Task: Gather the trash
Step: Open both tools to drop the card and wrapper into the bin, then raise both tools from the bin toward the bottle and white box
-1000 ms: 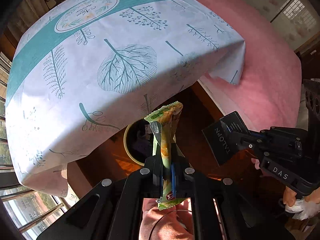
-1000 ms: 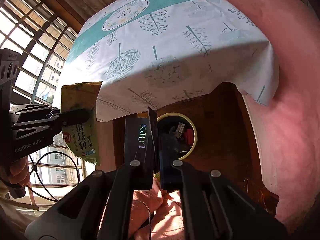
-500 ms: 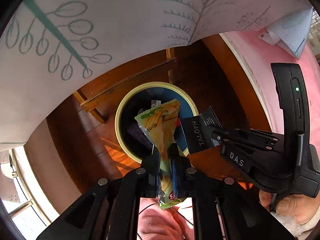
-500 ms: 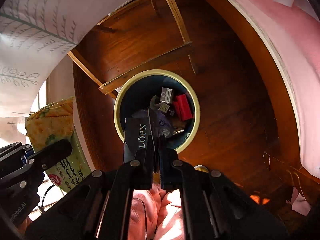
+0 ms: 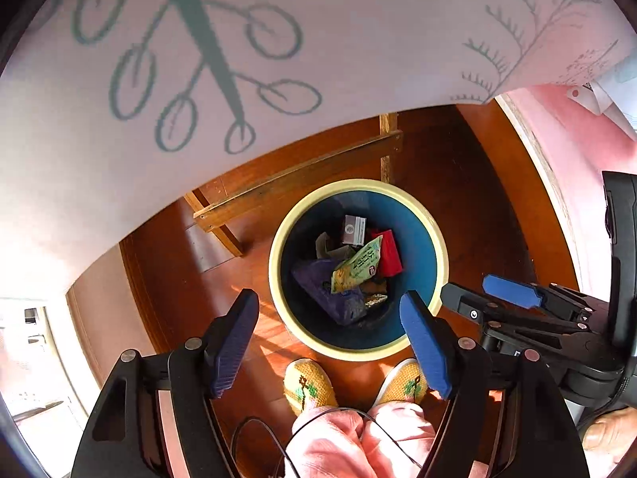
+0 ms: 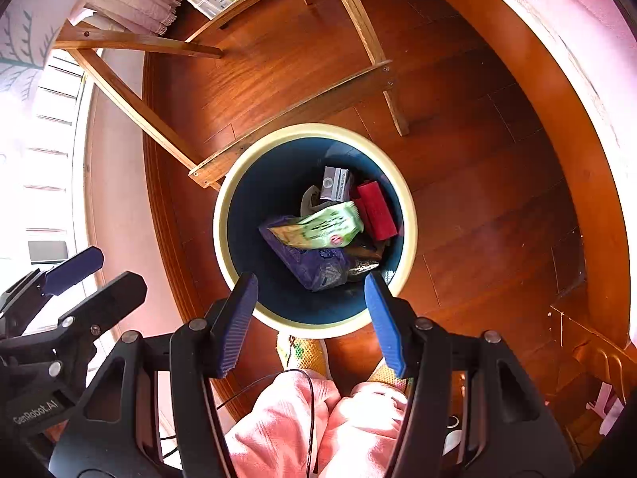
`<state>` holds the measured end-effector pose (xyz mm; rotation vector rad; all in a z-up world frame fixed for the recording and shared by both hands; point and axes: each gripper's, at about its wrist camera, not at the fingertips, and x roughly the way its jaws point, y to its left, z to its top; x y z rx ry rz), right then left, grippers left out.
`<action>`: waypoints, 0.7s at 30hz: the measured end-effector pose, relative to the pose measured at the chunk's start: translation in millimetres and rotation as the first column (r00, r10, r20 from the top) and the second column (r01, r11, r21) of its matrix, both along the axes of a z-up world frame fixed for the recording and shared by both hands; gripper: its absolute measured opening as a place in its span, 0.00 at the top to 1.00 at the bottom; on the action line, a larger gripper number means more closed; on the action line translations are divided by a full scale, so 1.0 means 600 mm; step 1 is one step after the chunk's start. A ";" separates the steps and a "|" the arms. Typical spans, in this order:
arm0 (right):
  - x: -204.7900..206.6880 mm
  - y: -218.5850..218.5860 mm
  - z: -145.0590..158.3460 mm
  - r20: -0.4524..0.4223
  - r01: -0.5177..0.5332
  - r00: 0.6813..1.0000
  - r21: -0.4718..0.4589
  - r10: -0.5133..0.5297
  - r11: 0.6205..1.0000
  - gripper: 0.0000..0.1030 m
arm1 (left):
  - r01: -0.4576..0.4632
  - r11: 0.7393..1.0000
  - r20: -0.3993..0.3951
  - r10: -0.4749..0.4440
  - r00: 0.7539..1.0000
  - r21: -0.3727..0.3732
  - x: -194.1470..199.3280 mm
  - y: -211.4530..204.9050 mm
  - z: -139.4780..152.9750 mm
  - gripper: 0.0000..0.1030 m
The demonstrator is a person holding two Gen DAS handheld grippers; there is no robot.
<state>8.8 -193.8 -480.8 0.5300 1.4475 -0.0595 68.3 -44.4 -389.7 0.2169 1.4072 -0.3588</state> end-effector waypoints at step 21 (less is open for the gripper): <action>-0.027 -0.015 0.449 0.173 -0.026 0.984 -0.059 0.036 0.998 0.46 | 0.011 0.996 0.165 0.003 0.986 -0.086 -0.048 0.001 0.454 0.12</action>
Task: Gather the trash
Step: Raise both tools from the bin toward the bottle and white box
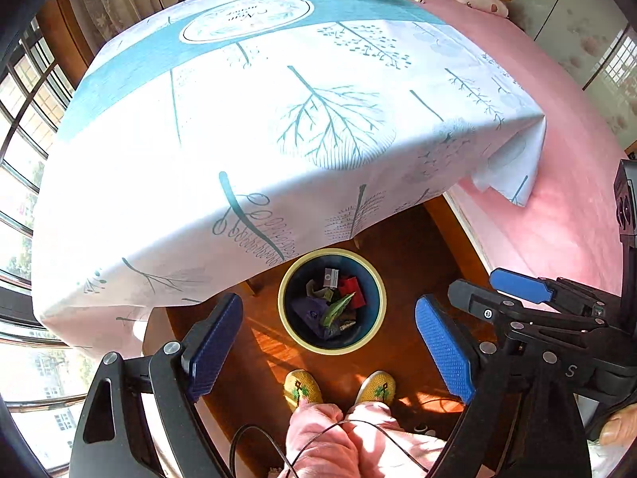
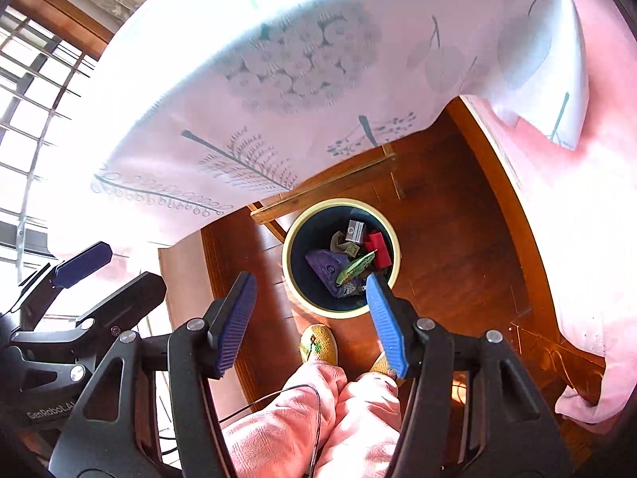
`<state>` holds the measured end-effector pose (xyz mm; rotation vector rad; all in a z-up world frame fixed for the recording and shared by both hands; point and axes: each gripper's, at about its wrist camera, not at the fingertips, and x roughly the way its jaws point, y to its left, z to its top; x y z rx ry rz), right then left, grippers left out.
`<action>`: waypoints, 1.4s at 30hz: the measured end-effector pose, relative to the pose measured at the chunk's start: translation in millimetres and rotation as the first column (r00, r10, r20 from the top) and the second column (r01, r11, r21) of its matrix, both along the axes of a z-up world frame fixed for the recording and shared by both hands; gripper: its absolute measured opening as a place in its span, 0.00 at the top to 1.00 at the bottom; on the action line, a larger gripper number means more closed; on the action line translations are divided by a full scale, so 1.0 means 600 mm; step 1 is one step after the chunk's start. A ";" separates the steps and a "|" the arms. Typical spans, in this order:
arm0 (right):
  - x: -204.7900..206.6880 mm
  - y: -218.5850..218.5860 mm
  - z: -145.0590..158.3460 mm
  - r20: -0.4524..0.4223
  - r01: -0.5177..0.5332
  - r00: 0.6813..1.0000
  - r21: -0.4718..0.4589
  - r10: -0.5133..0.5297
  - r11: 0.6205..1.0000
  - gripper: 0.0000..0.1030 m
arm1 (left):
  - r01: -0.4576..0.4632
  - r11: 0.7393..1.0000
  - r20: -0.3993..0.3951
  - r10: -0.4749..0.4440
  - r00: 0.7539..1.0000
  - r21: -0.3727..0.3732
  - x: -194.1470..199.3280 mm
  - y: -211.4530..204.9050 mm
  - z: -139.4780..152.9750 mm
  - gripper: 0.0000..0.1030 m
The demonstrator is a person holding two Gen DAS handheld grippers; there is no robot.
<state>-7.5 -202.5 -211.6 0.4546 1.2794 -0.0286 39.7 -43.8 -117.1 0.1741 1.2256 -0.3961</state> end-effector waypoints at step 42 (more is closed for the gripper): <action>0.487 -0.111 0.472 0.359 0.178 0.923 -0.075 -0.141 0.981 0.42 | 0.273 0.955 0.362 -0.298 0.883 0.119 0.646 0.033 0.552 0.09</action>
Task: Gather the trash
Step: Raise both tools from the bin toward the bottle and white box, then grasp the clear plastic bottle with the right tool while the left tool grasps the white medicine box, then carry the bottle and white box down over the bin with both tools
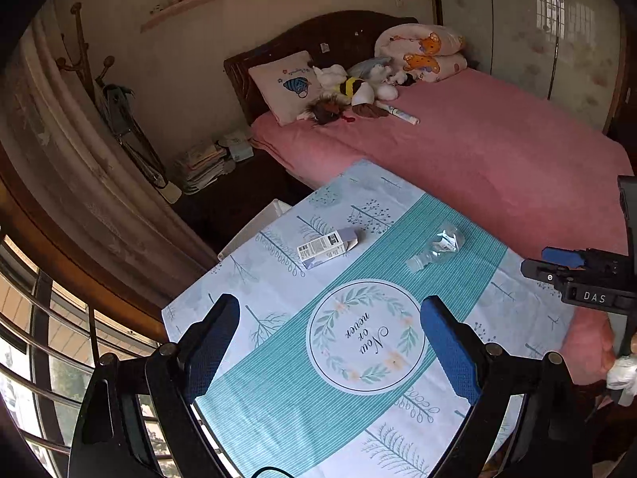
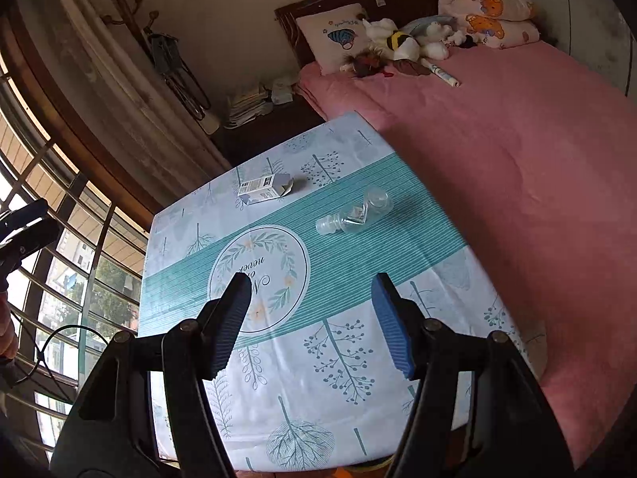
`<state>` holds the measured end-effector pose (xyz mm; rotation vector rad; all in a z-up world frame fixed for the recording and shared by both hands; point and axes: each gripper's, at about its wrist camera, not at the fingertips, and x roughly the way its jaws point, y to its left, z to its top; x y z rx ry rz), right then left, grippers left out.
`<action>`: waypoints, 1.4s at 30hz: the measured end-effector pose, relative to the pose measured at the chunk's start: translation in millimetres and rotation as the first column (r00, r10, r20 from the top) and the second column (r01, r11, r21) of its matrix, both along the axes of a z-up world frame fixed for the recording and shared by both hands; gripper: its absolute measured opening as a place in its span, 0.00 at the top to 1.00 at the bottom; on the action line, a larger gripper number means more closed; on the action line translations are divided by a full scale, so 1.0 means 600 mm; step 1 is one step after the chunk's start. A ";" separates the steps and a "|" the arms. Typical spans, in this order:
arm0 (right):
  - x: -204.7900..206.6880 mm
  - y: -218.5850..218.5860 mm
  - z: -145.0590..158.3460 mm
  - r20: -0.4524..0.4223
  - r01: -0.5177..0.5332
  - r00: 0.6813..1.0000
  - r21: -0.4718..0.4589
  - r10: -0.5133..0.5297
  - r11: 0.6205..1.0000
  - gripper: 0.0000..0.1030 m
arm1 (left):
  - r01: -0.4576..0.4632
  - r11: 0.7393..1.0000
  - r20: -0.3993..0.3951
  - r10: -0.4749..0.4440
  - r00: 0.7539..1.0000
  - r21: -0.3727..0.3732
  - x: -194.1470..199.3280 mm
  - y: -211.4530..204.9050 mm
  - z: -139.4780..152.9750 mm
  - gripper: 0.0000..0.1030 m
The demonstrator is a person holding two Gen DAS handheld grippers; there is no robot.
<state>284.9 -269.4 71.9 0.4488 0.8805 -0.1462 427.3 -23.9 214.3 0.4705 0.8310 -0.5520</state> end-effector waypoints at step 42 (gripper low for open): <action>0.207 -0.087 -0.363 -0.193 0.413 0.905 0.190 -0.378 0.891 0.73 | 0.265 0.961 -0.438 -0.204 0.875 0.081 0.404 -0.218 -0.546 0.66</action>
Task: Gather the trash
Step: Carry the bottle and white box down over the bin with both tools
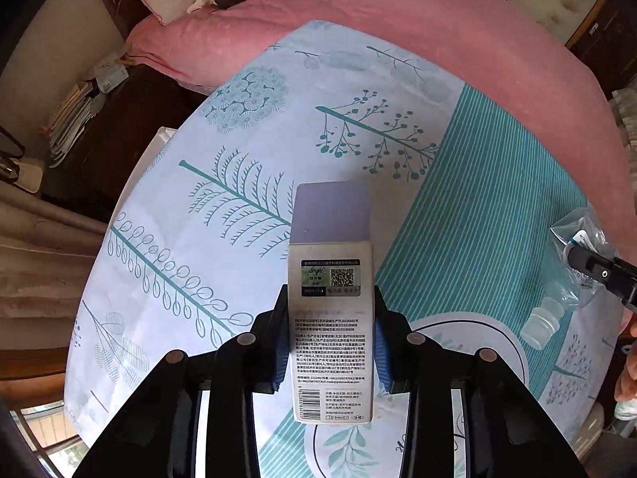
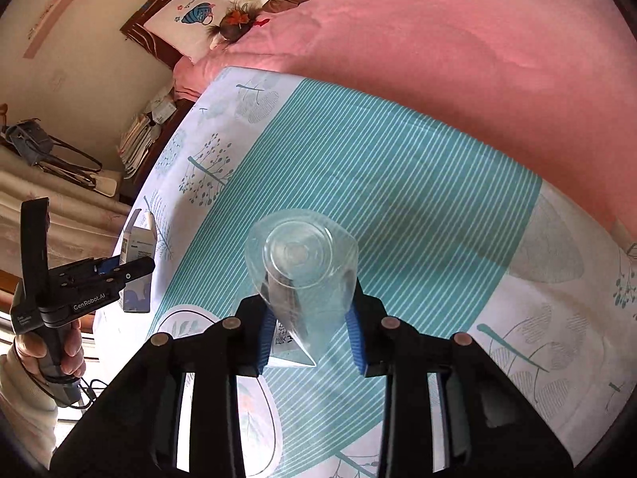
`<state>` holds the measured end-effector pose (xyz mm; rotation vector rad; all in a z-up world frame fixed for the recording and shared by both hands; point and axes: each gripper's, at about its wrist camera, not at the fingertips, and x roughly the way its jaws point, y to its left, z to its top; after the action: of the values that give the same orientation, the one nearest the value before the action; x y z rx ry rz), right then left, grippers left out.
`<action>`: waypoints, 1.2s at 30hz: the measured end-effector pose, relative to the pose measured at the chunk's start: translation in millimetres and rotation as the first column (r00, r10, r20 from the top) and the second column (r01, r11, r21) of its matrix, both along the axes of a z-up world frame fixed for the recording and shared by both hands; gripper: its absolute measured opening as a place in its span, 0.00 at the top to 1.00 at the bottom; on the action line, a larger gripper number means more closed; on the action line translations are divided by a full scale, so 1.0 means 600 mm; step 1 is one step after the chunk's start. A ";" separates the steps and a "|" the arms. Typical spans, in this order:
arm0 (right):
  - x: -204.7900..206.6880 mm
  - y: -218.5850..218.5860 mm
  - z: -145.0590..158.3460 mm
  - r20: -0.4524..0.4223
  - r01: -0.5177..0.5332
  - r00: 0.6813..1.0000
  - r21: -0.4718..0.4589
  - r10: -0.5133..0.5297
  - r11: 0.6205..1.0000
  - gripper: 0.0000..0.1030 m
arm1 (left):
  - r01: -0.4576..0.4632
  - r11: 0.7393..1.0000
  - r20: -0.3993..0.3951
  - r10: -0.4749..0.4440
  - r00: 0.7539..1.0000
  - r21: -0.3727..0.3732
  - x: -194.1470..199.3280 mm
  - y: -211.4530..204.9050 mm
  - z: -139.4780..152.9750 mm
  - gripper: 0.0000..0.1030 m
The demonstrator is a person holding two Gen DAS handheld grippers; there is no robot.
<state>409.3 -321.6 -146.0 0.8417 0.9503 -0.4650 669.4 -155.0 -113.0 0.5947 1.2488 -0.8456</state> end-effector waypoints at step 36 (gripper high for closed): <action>-0.536 0.040 0.219 0.173 -0.579 0.800 -0.029 0.574 0.815 0.73 | -0.565 0.782 0.069 0.600 0.797 -0.264 -0.809 0.124 0.281 0.66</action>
<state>88.0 -297.8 -14.8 0.5596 0.9947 0.1531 184.1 -80.5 55.5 0.0548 1.0832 -0.3956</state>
